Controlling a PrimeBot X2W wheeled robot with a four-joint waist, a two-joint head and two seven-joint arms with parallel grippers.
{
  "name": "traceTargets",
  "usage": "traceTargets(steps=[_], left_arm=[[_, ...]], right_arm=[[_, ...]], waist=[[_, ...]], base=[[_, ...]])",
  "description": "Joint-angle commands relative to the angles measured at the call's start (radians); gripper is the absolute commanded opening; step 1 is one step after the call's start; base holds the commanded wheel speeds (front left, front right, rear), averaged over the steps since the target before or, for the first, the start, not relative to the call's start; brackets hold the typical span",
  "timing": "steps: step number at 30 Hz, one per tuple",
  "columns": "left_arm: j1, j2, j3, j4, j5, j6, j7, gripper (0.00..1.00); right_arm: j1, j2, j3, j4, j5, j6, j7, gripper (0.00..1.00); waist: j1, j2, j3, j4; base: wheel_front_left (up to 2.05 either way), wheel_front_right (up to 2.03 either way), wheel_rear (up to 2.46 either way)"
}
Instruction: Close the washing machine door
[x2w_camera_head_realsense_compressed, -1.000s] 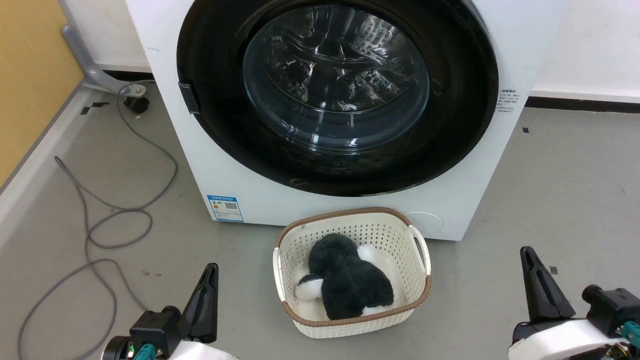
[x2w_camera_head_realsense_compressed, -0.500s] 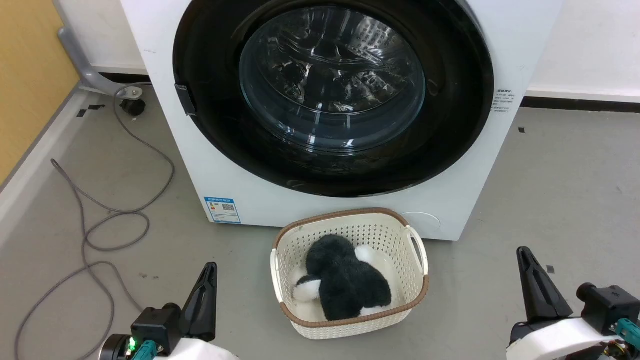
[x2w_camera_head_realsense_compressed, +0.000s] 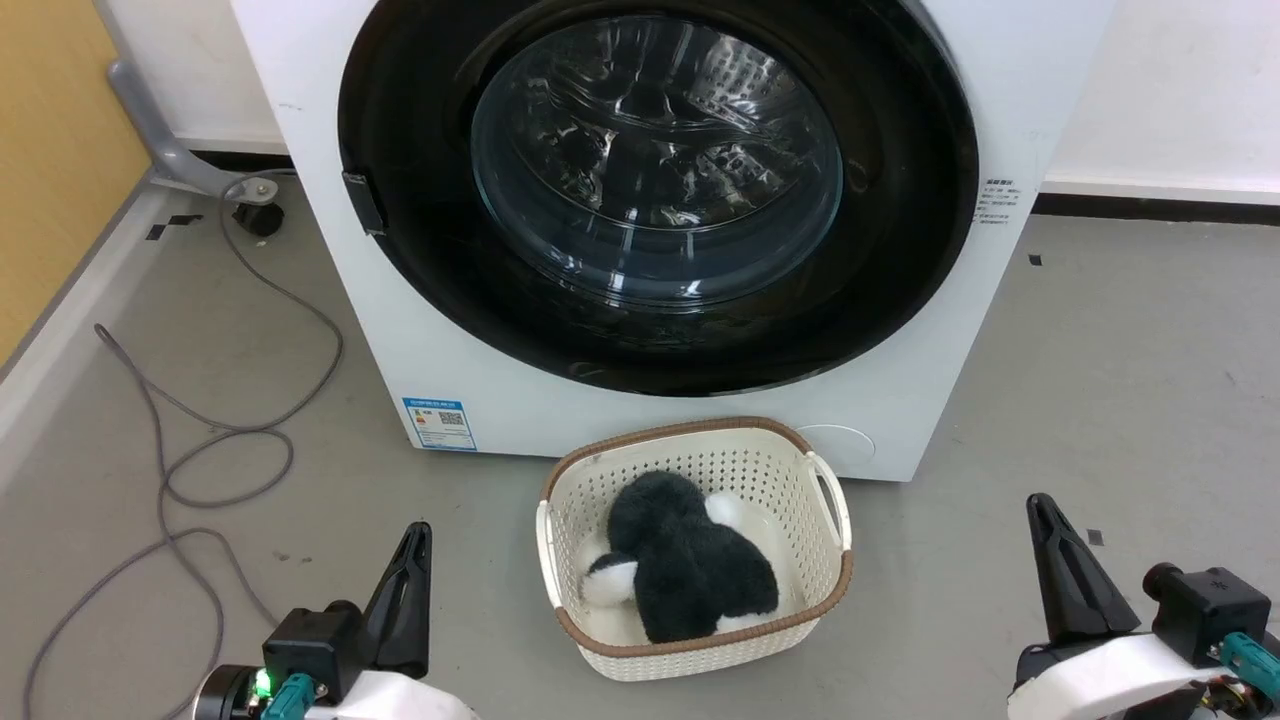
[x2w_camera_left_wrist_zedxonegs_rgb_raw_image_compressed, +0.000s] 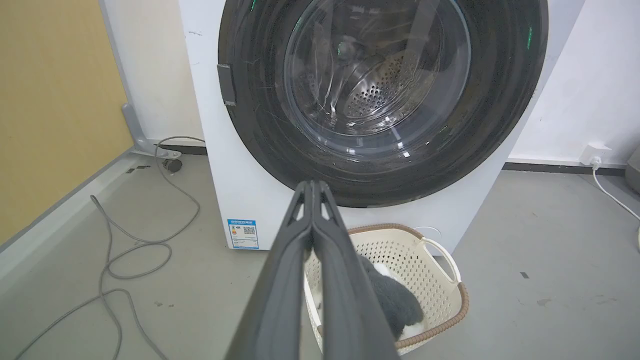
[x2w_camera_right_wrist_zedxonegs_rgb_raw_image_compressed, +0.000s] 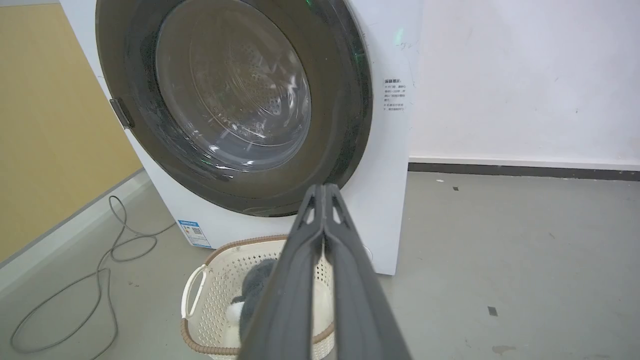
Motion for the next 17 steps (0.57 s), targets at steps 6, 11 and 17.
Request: traceTargets(steps=[6,11,17], left_arm=[[-0.013,0.000,0.007,-0.012,0.017,0.009,0.015,0.00],[-0.015,0.000,0.009,-0.017,0.023,0.012,0.025,0.00],[-0.017,0.000,0.012,-0.023,0.030,0.016,0.038,0.00]], right_arm=[[-0.006,0.009,0.003,-0.011,-0.023,0.000,0.010,0.00],[-0.006,0.010,0.004,-0.015,-0.033,0.000,0.017,0.00],[-0.007,0.013,0.005,-0.018,-0.045,0.000,0.025,0.00]], waist=[[0.0000,0.0000,-0.001,-0.004],[0.0000,0.0000,-0.002,-0.007],[0.0000,0.0000,-0.004,-0.010]], base=[[0.00,0.00,0.00],[0.00,0.00,0.00],[0.00,0.00,0.00]])
